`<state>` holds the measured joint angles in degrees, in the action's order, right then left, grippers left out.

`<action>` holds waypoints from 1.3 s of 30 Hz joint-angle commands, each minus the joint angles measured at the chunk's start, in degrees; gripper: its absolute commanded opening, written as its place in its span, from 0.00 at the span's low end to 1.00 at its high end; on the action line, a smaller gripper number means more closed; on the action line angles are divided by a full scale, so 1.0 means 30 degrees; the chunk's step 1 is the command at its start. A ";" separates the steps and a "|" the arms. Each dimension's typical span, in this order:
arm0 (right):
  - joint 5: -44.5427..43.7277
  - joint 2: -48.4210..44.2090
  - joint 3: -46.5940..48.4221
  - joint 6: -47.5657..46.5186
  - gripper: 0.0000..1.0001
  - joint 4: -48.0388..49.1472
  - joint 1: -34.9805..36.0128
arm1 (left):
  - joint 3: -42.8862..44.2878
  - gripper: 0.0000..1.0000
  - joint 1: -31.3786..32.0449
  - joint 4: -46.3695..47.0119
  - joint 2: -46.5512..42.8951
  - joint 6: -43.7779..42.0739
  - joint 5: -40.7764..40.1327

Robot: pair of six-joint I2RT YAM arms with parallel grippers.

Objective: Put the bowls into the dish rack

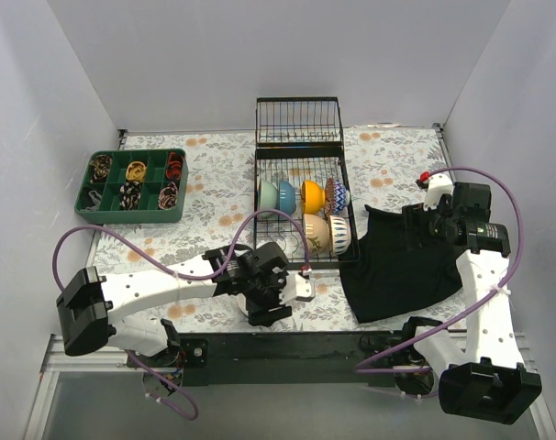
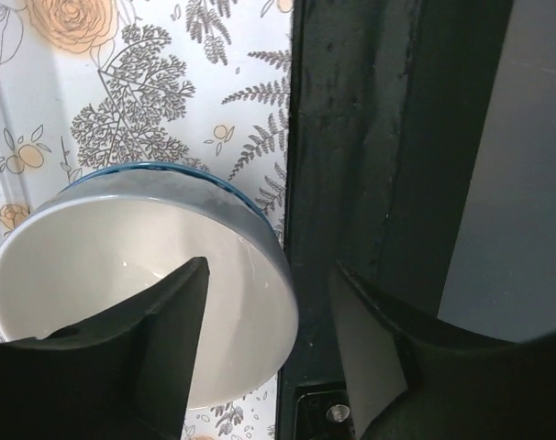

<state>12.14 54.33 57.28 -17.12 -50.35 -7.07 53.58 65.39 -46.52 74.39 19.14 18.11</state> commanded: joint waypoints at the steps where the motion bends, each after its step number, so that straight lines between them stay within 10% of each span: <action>1: 0.0143 -0.0413 0.0479 0.0259 0.79 0.0669 -0.0045 | 0.0011 0.52 0.0031 0.0887 -0.0012 0.0389 -0.0821; 16: 0.0347 0.0026 0.0712 0.0376 0.79 0.0874 -0.0045 | -0.0048 0.00 0.0031 -0.1014 -0.0947 -0.1218 -0.0732; 39: 0.0260 -0.0325 0.0624 0.0669 0.79 0.0582 -0.0045 | 0.6716 0.00 -0.2105 -0.1634 0.0247 -0.2017 -0.0147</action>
<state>12.25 54.43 57.30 -16.14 -49.32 -7.07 69.17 61.01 -55.48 72.97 11.55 16.93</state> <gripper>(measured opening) 0.786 0.083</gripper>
